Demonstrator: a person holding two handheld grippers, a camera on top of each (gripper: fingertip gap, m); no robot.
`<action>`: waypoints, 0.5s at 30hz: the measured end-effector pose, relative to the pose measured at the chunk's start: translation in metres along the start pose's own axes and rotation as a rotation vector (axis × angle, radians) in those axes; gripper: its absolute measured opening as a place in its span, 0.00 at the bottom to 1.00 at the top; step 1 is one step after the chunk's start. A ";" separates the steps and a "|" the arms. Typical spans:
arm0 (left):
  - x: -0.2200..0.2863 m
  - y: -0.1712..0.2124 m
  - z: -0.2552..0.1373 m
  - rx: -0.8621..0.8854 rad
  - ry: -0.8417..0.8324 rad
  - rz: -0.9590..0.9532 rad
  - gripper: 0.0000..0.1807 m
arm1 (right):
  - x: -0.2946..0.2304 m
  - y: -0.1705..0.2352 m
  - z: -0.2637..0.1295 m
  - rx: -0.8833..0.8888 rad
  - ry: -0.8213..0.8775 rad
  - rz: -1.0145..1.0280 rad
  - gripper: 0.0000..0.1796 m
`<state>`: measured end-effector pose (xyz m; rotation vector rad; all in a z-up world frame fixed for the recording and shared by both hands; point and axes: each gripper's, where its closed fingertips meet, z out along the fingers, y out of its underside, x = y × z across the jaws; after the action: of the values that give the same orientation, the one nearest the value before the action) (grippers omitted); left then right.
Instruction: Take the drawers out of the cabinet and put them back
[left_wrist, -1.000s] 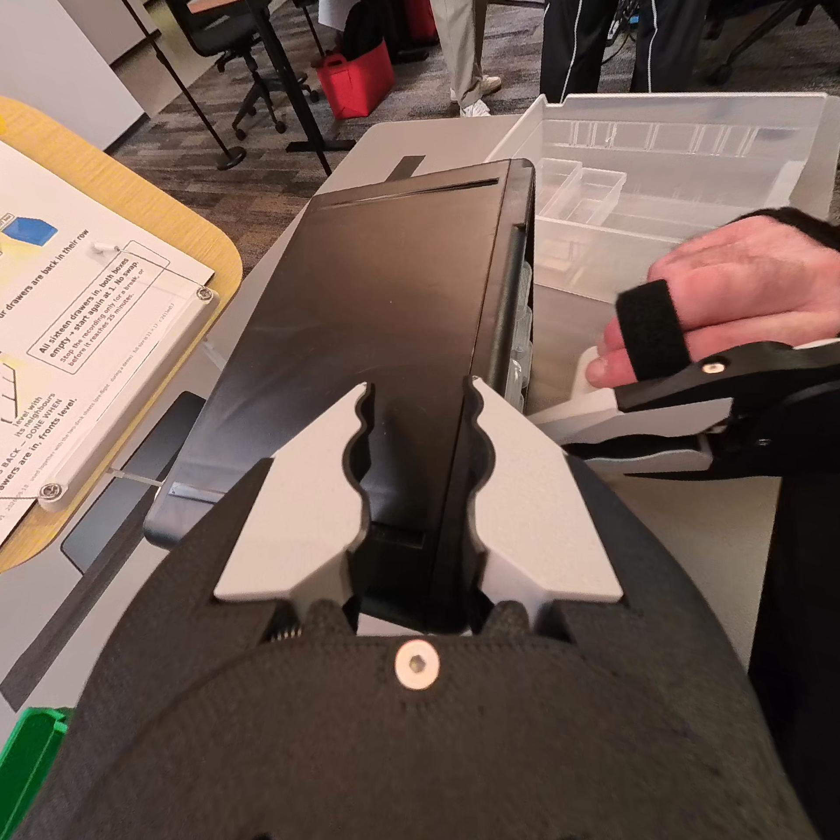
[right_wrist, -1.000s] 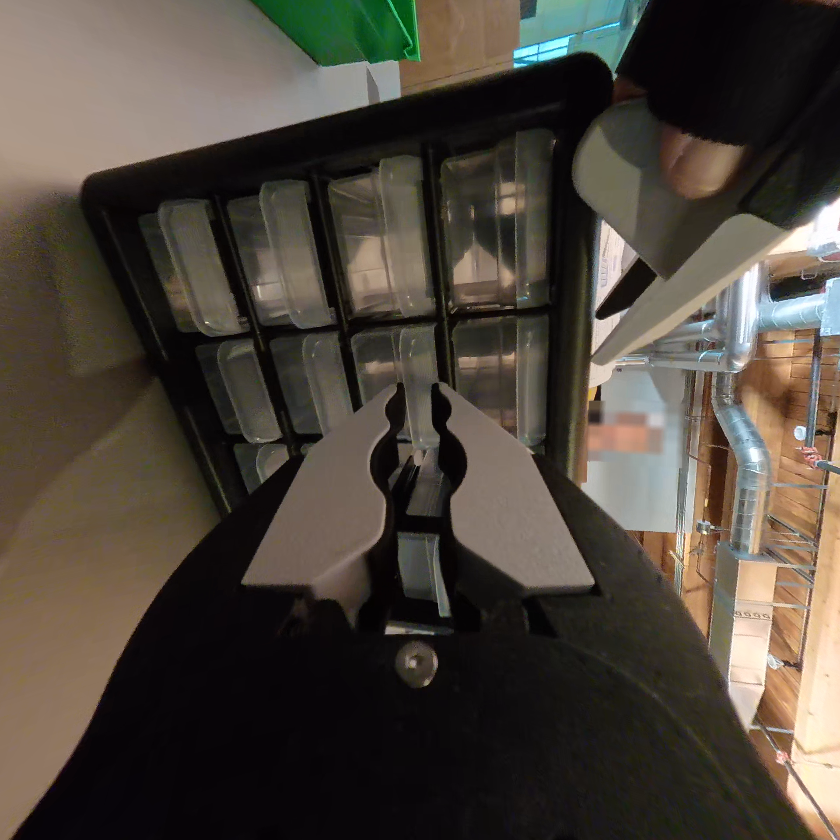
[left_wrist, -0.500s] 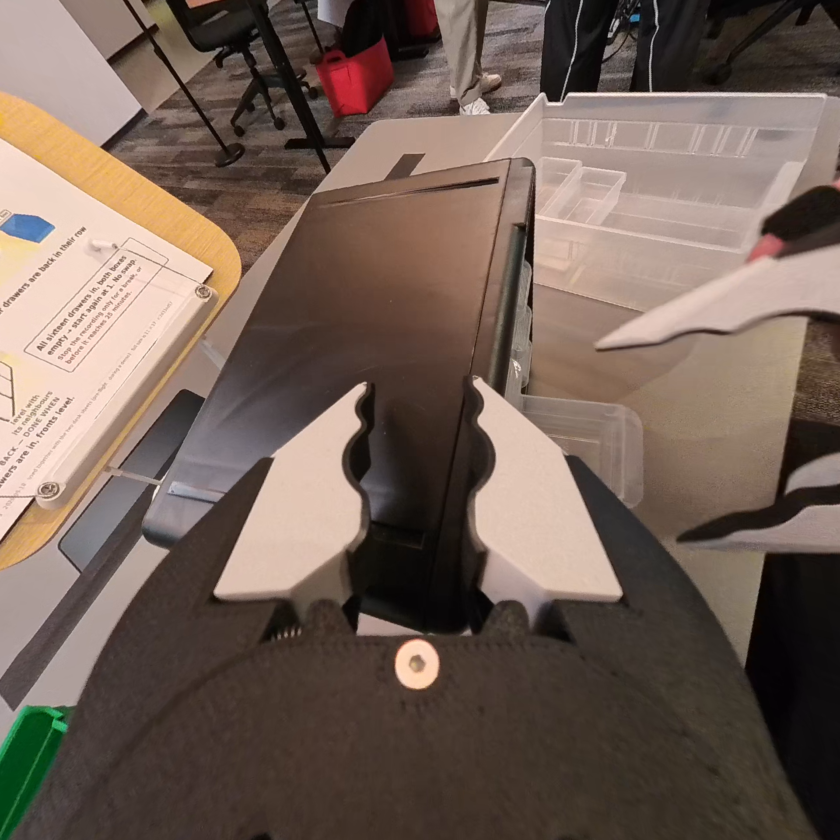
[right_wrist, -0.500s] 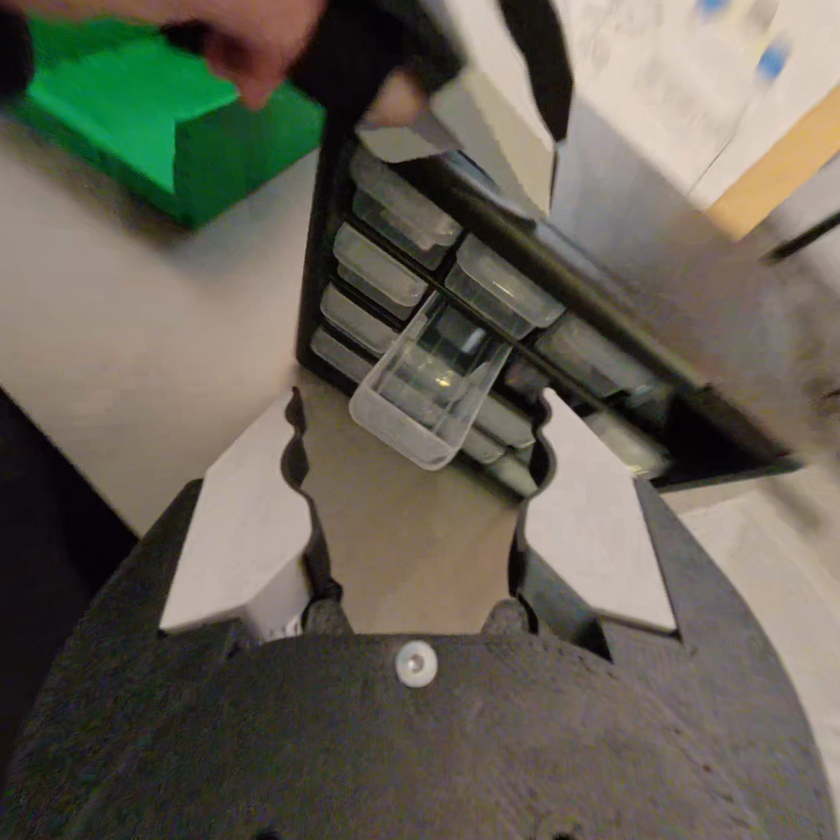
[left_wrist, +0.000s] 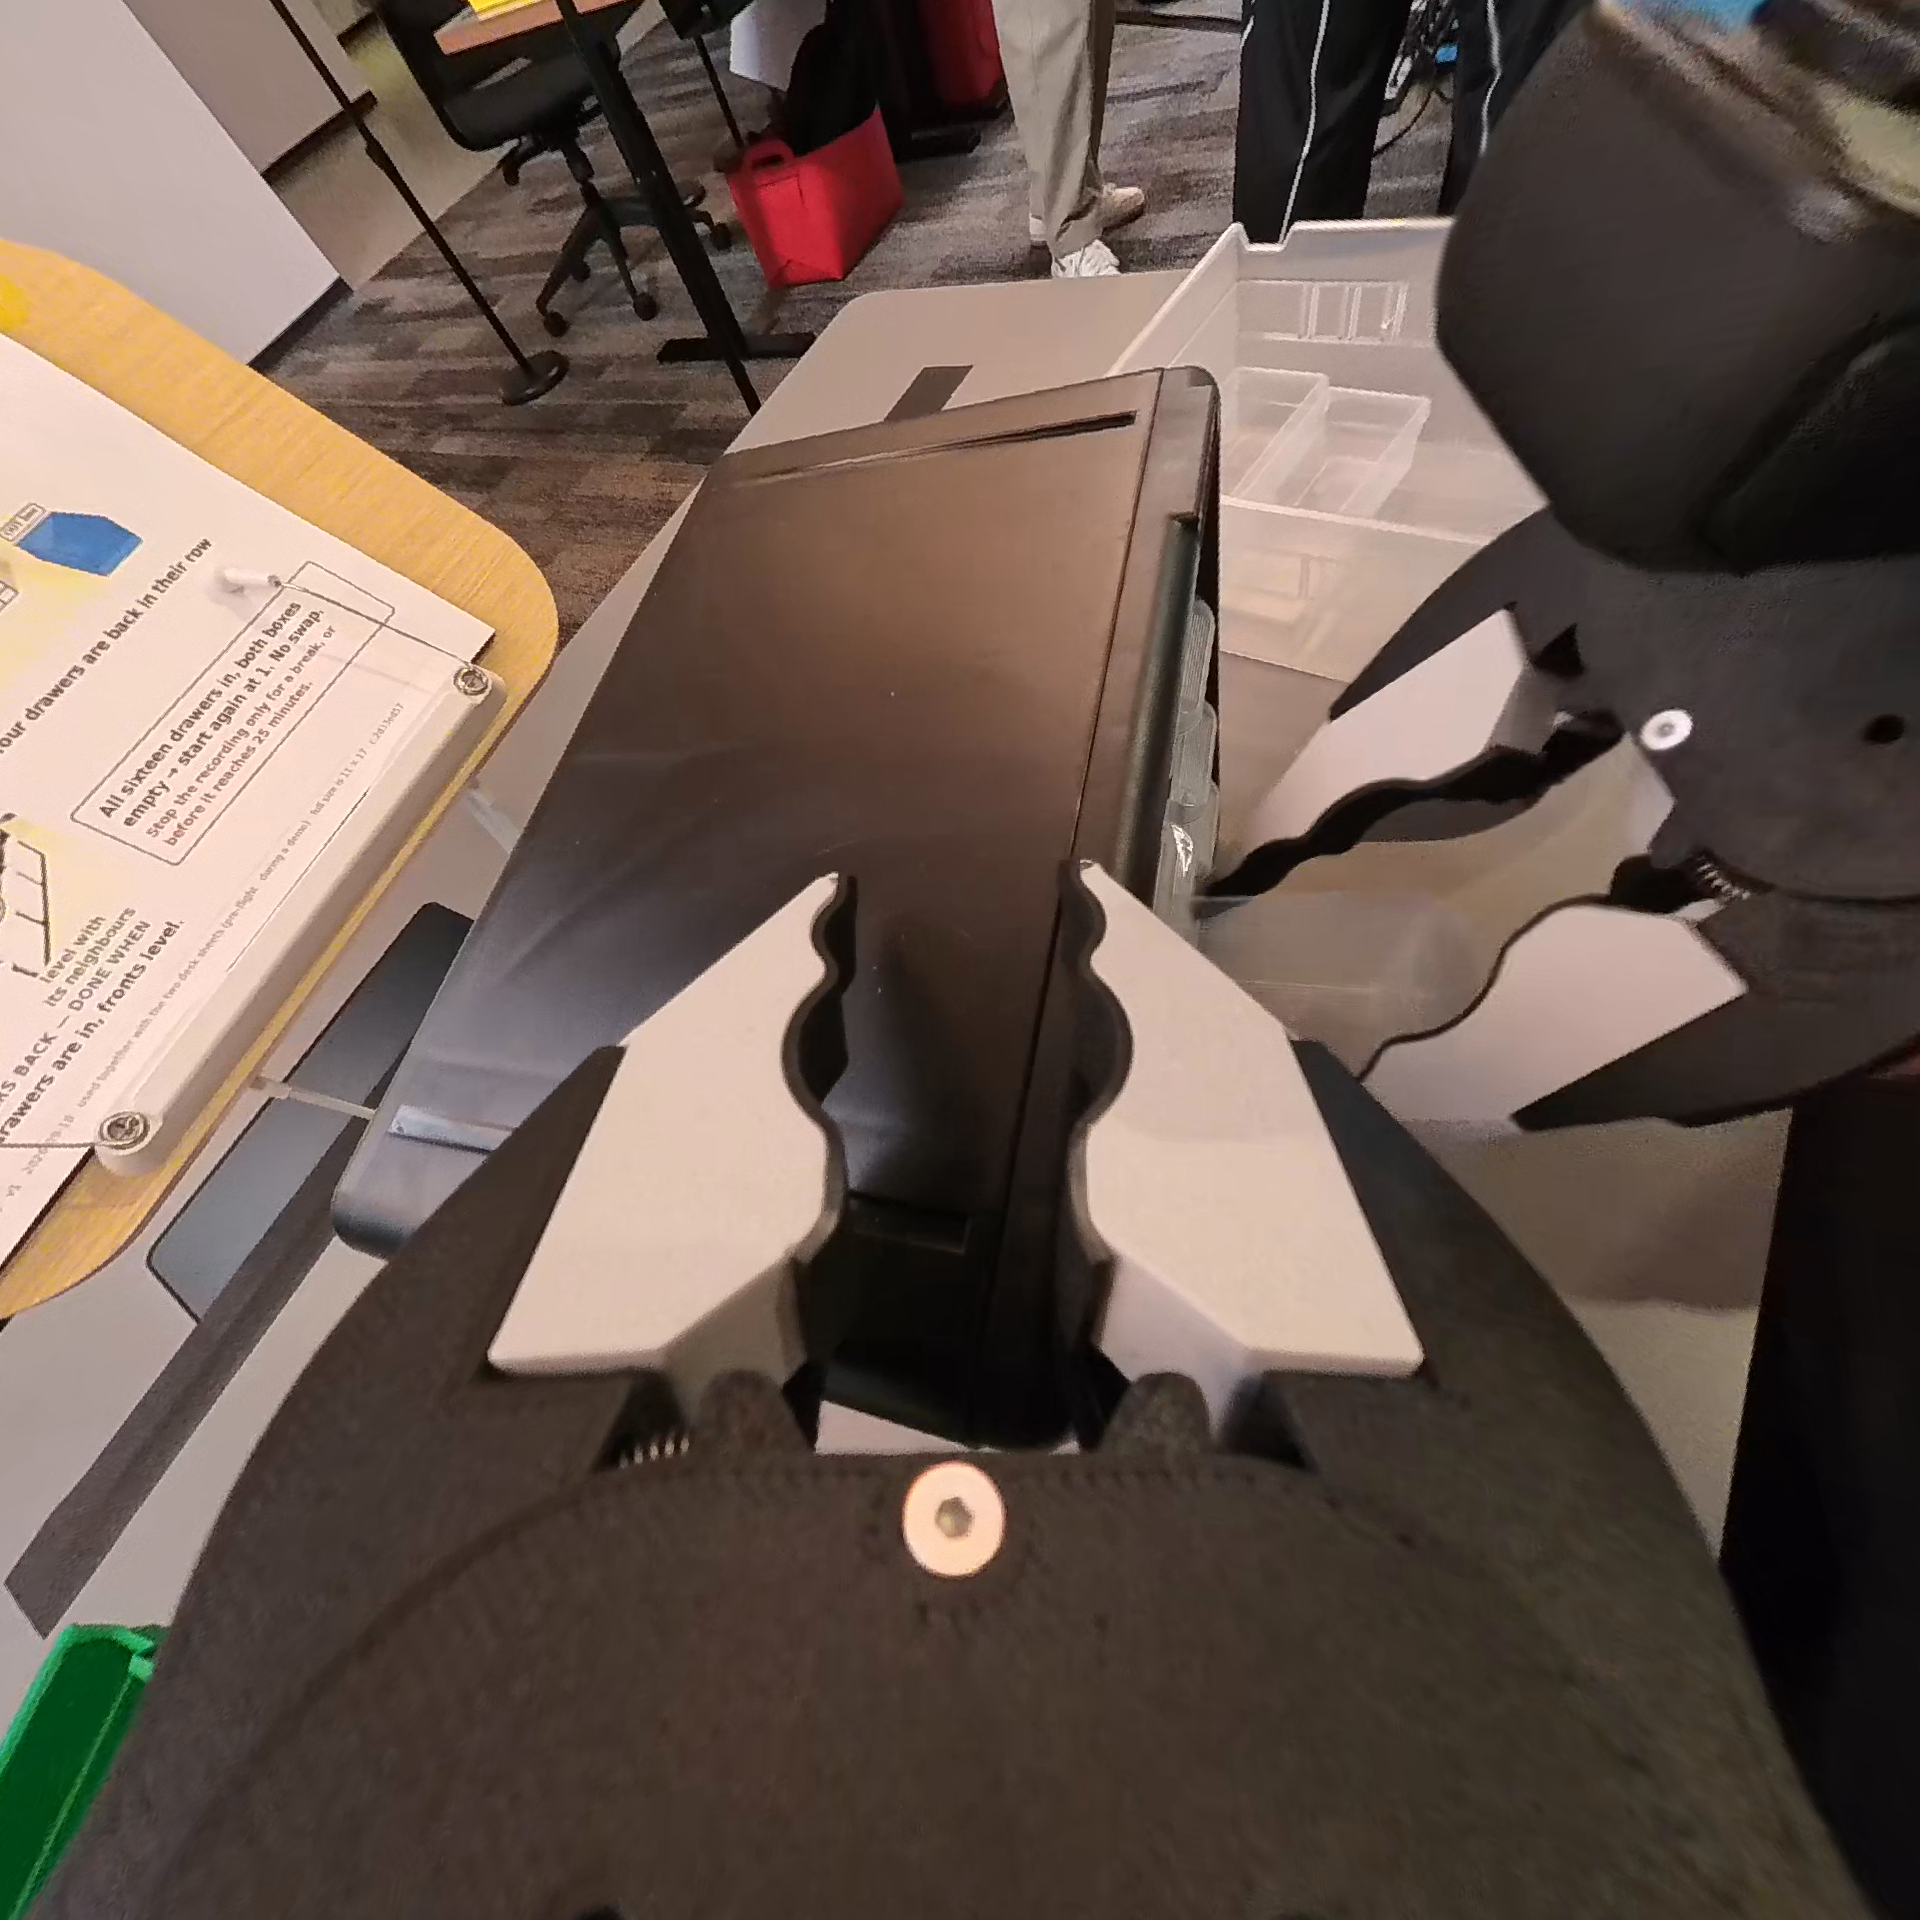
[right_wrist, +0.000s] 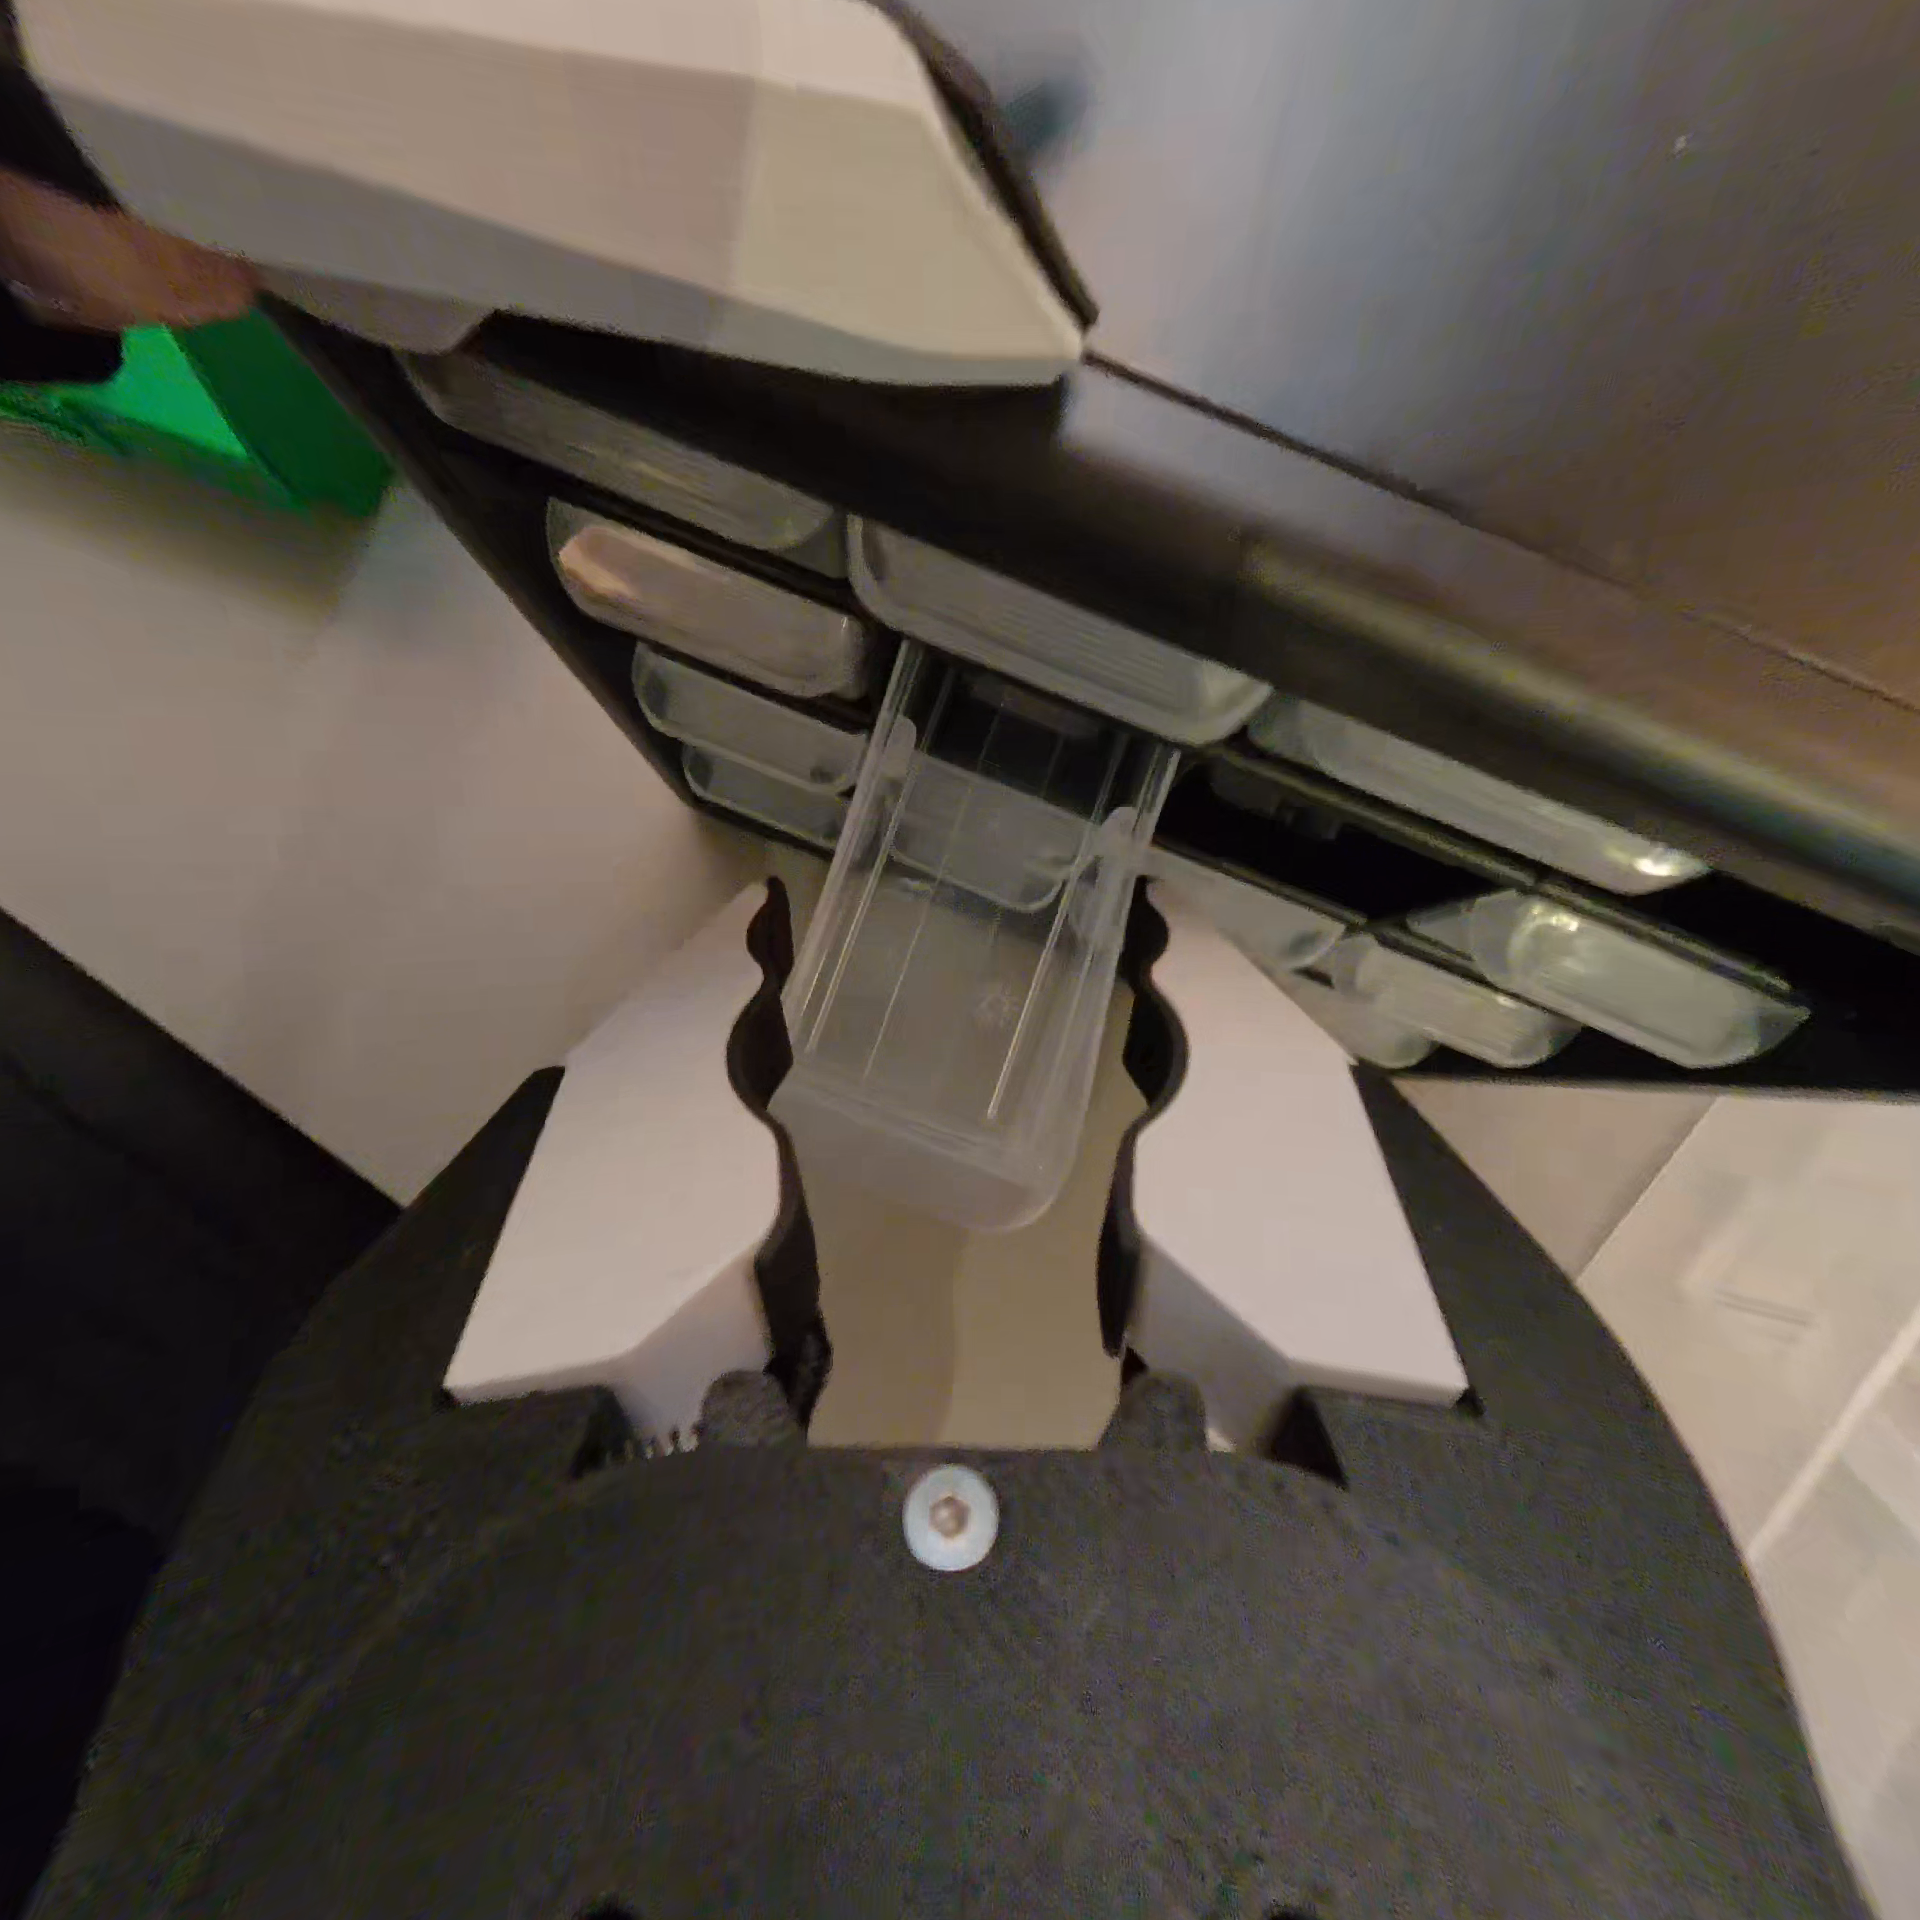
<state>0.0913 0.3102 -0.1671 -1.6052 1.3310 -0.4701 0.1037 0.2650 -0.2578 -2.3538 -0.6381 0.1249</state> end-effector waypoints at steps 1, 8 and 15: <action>0.000 0.000 0.000 0.000 0.001 0.000 0.21 | -0.001 0.004 -0.003 -0.016 -0.005 0.001 0.35; 0.000 0.000 0.000 0.000 0.003 0.000 0.21 | -0.005 0.014 -0.003 -0.044 0.016 0.028 0.55; 0.000 0.000 0.000 -0.001 0.003 0.000 0.21 | -0.007 0.015 0.015 -0.089 0.003 0.054 0.45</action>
<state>0.0911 0.3100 -0.1672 -1.6059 1.3335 -0.4720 0.1001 0.2613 -0.2795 -2.4574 -0.5905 0.1191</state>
